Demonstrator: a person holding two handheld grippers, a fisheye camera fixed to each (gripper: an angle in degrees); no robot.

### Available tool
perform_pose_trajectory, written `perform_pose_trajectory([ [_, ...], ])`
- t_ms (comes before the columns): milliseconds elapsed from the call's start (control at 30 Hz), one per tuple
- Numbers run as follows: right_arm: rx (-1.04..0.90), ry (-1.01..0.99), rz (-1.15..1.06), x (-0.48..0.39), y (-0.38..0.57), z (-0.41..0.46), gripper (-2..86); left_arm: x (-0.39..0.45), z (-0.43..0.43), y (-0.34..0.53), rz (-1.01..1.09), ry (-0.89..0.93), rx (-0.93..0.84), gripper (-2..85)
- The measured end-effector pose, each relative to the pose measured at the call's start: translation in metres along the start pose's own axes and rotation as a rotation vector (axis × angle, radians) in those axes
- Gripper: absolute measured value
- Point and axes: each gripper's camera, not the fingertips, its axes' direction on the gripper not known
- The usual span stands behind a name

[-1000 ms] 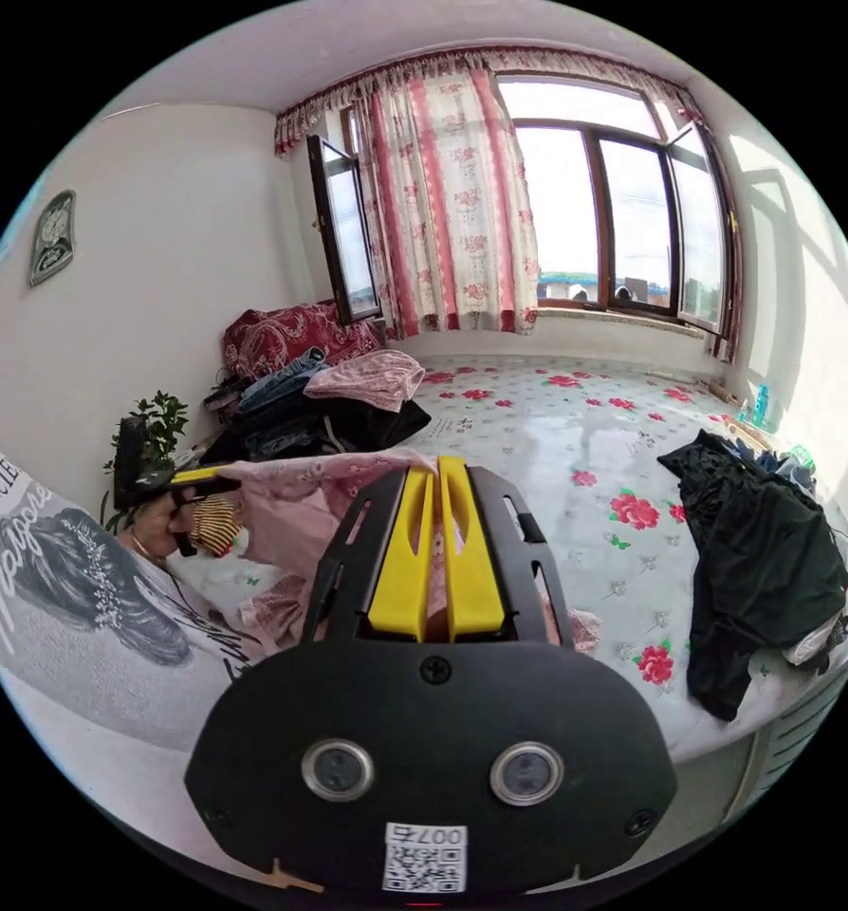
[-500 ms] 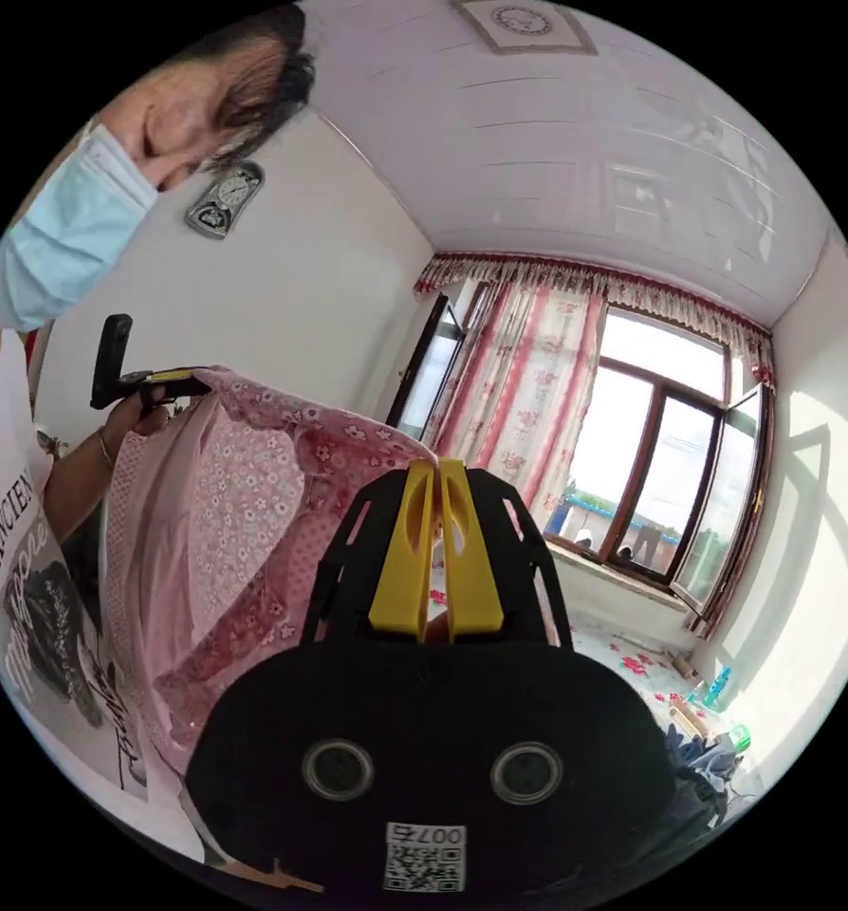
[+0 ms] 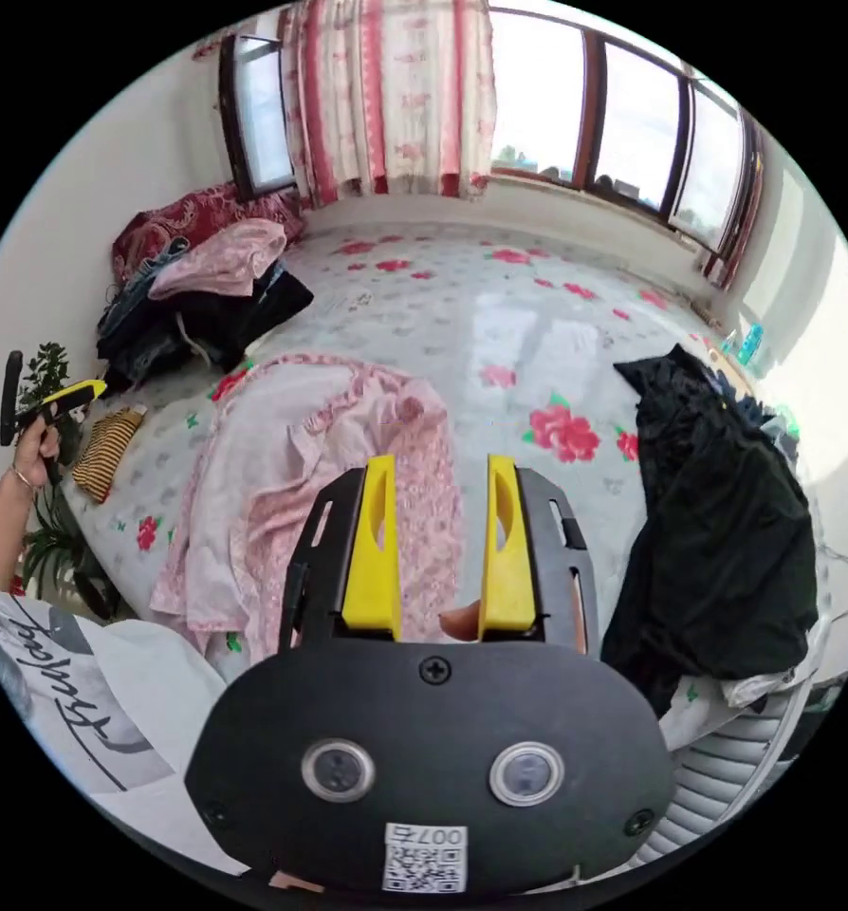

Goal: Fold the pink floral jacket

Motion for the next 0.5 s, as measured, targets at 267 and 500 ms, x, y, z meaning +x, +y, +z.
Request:
perform_pose_trajectory([
  [267, -0.247, -0.146, -0.031, -0.018, 0.055, 0.078, 11.5, 0.062, 0.161, 0.048, -0.066, 0.17, -0.418, 13.4],
  [500, -0.381, -0.08, -0.175, -0.033, -0.011, 0.094, 7.1, 0.088, 0.181, -0.011, 0.162, -0.063, -0.471, 0.7],
])
